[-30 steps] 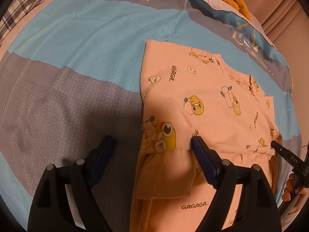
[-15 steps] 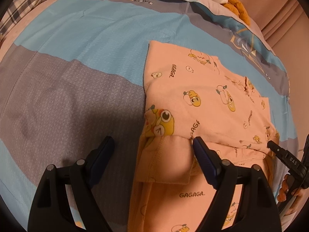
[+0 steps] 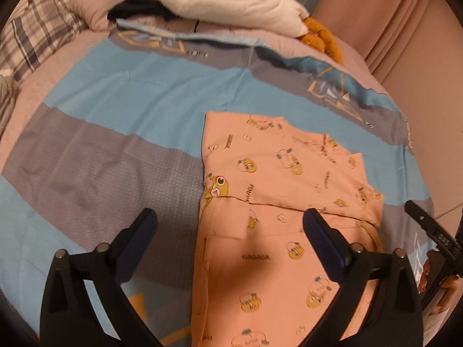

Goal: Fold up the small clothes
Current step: 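Open the right gripper and move both grippers to the sleepsuit hem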

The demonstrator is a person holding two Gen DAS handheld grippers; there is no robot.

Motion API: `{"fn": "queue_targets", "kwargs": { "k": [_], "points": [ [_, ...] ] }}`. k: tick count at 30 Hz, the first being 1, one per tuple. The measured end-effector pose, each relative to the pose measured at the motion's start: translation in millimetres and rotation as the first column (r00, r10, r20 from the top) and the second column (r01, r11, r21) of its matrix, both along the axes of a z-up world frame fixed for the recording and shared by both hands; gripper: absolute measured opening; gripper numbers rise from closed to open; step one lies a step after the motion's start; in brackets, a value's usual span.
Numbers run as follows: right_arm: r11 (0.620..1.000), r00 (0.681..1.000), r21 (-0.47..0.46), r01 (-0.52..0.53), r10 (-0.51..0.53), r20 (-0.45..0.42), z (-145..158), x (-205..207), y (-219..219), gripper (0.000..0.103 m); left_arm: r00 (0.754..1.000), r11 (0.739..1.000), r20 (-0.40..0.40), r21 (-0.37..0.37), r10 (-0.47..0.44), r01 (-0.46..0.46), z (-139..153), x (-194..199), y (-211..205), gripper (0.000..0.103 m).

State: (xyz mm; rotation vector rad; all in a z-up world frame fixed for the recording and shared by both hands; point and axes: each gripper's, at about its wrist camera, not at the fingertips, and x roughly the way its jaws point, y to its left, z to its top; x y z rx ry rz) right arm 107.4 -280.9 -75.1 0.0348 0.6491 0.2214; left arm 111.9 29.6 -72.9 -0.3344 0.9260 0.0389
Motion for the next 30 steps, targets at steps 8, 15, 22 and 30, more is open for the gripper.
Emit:
{"fn": "queue_targets", "kwargs": {
  "k": [8, 15, 22, 30],
  "points": [
    [0.997, 0.981, 0.012, -0.076, 0.072, 0.182, 35, -55, 11, 0.099, 0.996, 0.998, 0.059, -0.021, -0.066, 0.067, 21, -39, -8, 0.103],
    [0.997, 0.976, -0.036, -0.064, 0.07, 0.204, 25, -97, 12, 0.099, 0.986, 0.986, 0.033, -0.049, -0.16, 0.162, 11, -76, -15, 0.102],
    [0.996, 0.994, -0.07, -0.063, 0.069, 0.083, -12, -120, 2, 0.099, 0.986, 0.981, -0.036, -0.113, -0.162, 0.157, -19, -103, 1, 0.101],
    [1.0, 0.998, 0.004, -0.022, 0.022, -0.06, -56, -131, -17, 0.099, 0.975, 0.962, -0.121, -0.226, -0.185, 0.154, -53, -124, 7, 0.093]
  ]
}}
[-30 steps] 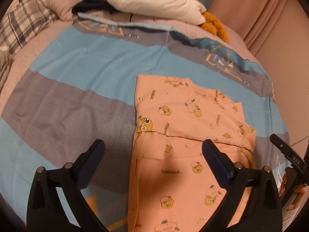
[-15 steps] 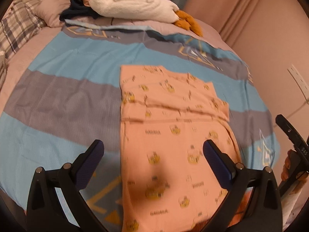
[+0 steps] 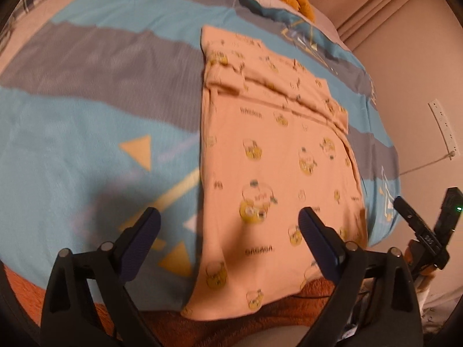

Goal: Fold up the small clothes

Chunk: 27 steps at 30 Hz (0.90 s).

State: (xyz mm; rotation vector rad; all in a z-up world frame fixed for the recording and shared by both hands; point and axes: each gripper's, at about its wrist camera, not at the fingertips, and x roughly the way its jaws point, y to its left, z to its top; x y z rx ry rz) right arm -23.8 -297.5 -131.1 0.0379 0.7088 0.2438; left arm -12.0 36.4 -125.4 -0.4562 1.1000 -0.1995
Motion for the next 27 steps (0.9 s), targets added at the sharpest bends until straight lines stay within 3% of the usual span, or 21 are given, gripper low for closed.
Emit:
{"fn": "queue_targets", "kwargs": {
  "k": [5, 14, 22, 27],
  "points": [
    [0.999, 0.993, 0.025, 0.043, -0.04, -0.114, -32, -3, -11, 0.094, 0.996, 0.996, -0.032, -0.035, -0.084, 0.083, -15, -9, -12, 0.079],
    [0.991, 0.953, 0.025, 0.128, -0.116, -0.28, -69, -17, -38, 0.063, 0.978, 0.984, -0.13, -0.094, -0.164, 0.153, -36, -22, -17, 0.068],
    [0.998, 0.93, 0.043, 0.035, -0.017, -0.368, -76, -26, -35, 0.05, 0.966, 0.975, -0.171, -0.139, -0.195, 0.172, -42, -27, -17, 0.057],
    [1.0, 0.911, 0.008, -0.018, 0.02, -0.411, -79, -25, -29, 0.027, 0.96, 0.97, -0.182, -0.16, -0.211, 0.183, -44, -29, -18, 0.053]
  ]
}}
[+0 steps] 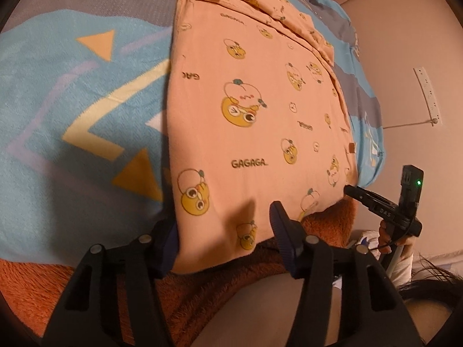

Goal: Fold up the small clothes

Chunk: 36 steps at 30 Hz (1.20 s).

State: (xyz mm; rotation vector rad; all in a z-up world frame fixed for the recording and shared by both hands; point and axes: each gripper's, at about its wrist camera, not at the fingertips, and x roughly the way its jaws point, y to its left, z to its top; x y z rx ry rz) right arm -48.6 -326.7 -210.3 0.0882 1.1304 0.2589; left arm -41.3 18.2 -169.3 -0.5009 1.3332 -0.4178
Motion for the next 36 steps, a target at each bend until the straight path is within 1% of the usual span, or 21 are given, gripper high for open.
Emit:
{"fn": "queue_targets", "kwargs": {
  "k": [1, 2, 3, 4, 5, 6, 7, 8, 9, 11, 13, 16, 18, 20, 23, 27, 29, 31, 33, 35, 36],
  "points": [
    [1.0, 1.0, 0.005, 0.001, -0.001, -0.02, 0, 2, -1, 0.021, 1.0, 1.0, -0.008, -0.007, -0.007, 0.006, -1, 0, -1, 0.039],
    [1.0, 0.999, 0.008, -0.003, 0.003, -0.033, 1, 2, -1, 0.017, 1.0, 1.0, -0.014, -0.013, -0.019, 0.018, -2, 1, -3, 0.031],
    [1.0, 0.999, 0.015, -0.016, 0.017, -0.038, 2, 3, -1, 0.014, 0.999, 0.999, -0.02, -0.022, -0.045, 0.044, -4, 2, -7, 0.013],
    [0.999, 0.999, 0.026, -0.03, 0.031, -0.043, 3, 3, 0, 0.01, 0.998, 0.998, -0.022, -0.019, -0.052, 0.052, -5, 3, -9, 0.006],
    [0.998, 0.998, 0.045, -0.041, 0.044, -0.05, 5, 4, -1, 0.01, 0.998, 0.999, -0.022, -0.014, -0.051, 0.051, -5, 3, -10, 0.006],
    [0.996, 0.997, 0.076, -0.05, 0.054, -0.054, 7, 5, -1, 0.009, 0.999, 0.998, -0.019, -0.037, -0.05, 0.049, -3, 4, -11, 0.006],
    [0.993, 0.997, 0.106, -0.054, 0.06, -0.053, 10, 8, -1, 0.008, 0.999, 0.997, -0.012, -0.067, -0.049, 0.048, -1, 6, -11, 0.007],
    [0.987, 0.996, 0.151, -0.06, 0.068, -0.05, 13, 9, -2, 0.008, 0.999, 0.992, 0.0, -0.117, -0.036, 0.036, 4, 8, -9, 0.007],
    [0.977, 0.997, 0.205, -0.06, 0.07, -0.043, 19, 12, -4, 0.008, 1.0, 0.989, 0.006, -0.148, -0.026, 0.027, 7, 10, -7, 0.007],
    [0.962, 0.997, 0.265, -0.066, 0.074, -0.019, 29, 18, -3, 0.007, 1.0, 0.978, 0.022, -0.208, 0.009, -0.004, 14, 17, -1, 0.006],
    [0.939, 0.997, 0.337, -0.076, 0.073, 0.024, 41, 26, -3, 0.007, 0.999, 0.972, 0.033, -0.232, 0.042, -0.033, 20, 28, 4, 0.006],
    [0.914, 0.997, 0.399, -0.074, 0.053, 0.063, 53, 37, -1, 0.007, 0.994, 0.961, 0.057, -0.266, 0.097, -0.078, 29, 42, 11, 0.006],
    [0.898, 0.996, 0.437, -0.056, 0.017, 0.091, 58, 49, -5, 0.007, 0.987, 0.959, 0.082, -0.261, 0.139, -0.114, 34, 52, 17, 0.006],
    [0.888, 0.995, 0.459, -0.024, -0.021, 0.093, 60, 63, 1, 0.007, 0.98, 0.952, 0.086, -0.266, 0.179, -0.15, 35, 61, 24, 0.006],
    [0.865, 0.993, 0.5, 0.035, -0.085, 0.078, 53, 86, 2, 0.007, 0.966, 0.932, 0.079, -0.293, 0.246, -0.213, 32, 79, 39, 0.006],
    [0.855, 0.985, 0.504, 0.125, -0.168, 0.04, 40, 107, -8, 0.007, 0.947, 0.92, 0.058, -0.26, 0.317, -0.292, 19, 98, 54, 0.006],
    [0.845, 0.979, 0.508, 0.17, -0.205, 0.012, 34, 116, -12, 0.007, 0.94, 0.918, 0.052, -0.239, 0.337, -0.316, 13, 105, 59, 0.006],
    [0.84, 0.974, 0.508, 0.193, -0.227, 0.005, 30, 121, -14, 0.007, 0.938, 0.918, 0.043, -0.224, 0.345, -0.327, 10, 110, 61, 0.006],
    [0.842, 0.968, 0.499, 0.206, -0.248, 0.02, 32, 122, -16, 0.008, 0.936, 0.921, 0.054, -0.205, 0.348, -0.331, 8, 113, 63, 0.007],
    [0.851, 0.963, 0.482, 0.21, -0.265, 0.047, 40, 120, -19, 0.009, 0.939, 0.932, 0.085, -0.183, 0.333, -0.314, 12, 114, 64, 0.008],
    [0.86, 0.958, 0.461, 0.219, -0.279, 0.067, 44, 120, -23, 0.014, 0.938, 0.933, 0.095, -0.172, 0.334, -0.315, 12, 115, 63, 0.009]
  ]
}}
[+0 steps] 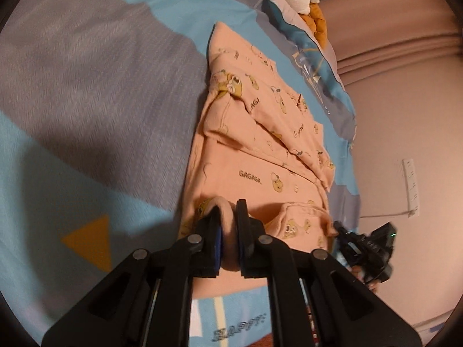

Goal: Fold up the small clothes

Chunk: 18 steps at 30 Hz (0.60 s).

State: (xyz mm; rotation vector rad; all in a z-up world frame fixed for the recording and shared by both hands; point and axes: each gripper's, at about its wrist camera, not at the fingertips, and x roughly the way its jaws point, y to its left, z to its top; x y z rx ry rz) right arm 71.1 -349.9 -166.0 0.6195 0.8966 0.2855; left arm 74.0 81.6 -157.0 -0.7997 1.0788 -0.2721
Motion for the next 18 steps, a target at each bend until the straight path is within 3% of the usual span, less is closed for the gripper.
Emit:
{"fn": "queue_targets", "kwargs": {
  "k": [3, 5, 6, 7, 9, 12, 18],
  "points": [
    [0.995, 0.996, -0.072, 0.07, -0.066, 0.058, 14, -5, -14, 0.019, 1.0, 1.0, 0.004, -0.006, -0.001, 0.001, 2, 1, 2, 0.013],
    [0.994, 0.995, -0.07, 0.085, -0.08, 0.065, 17, -6, -22, 0.019, 1.0, 1.0, 0.017, 0.017, 0.006, -0.006, 8, 0, 4, 0.029],
    [0.993, 0.994, -0.073, 0.087, -0.082, 0.071, 19, -8, -27, 0.02, 0.999, 0.998, 0.038, 0.054, 0.035, -0.037, 12, -2, 8, 0.047],
    [0.993, 0.994, -0.084, 0.088, -0.082, 0.073, 19, -7, -27, 0.02, 0.996, 0.993, 0.058, 0.093, 0.067, -0.072, 18, -5, 13, 0.057],
    [0.989, 0.994, -0.121, 0.084, -0.074, 0.084, 21, -10, -27, 0.022, 0.992, 0.987, 0.085, 0.125, 0.088, -0.098, 24, -9, 19, 0.057],
    [0.985, 0.996, -0.167, 0.044, -0.03, 0.085, 20, -10, -18, 0.041, 0.994, 0.986, 0.09, 0.145, 0.067, -0.08, 25, -12, 21, 0.057],
    [0.959, 0.995, -0.282, -0.021, 0.047, 0.086, 21, 2, 14, 0.042, 0.991, 0.972, 0.117, 0.234, -0.057, 0.028, 22, -20, -5, 0.057]
  ]
}}
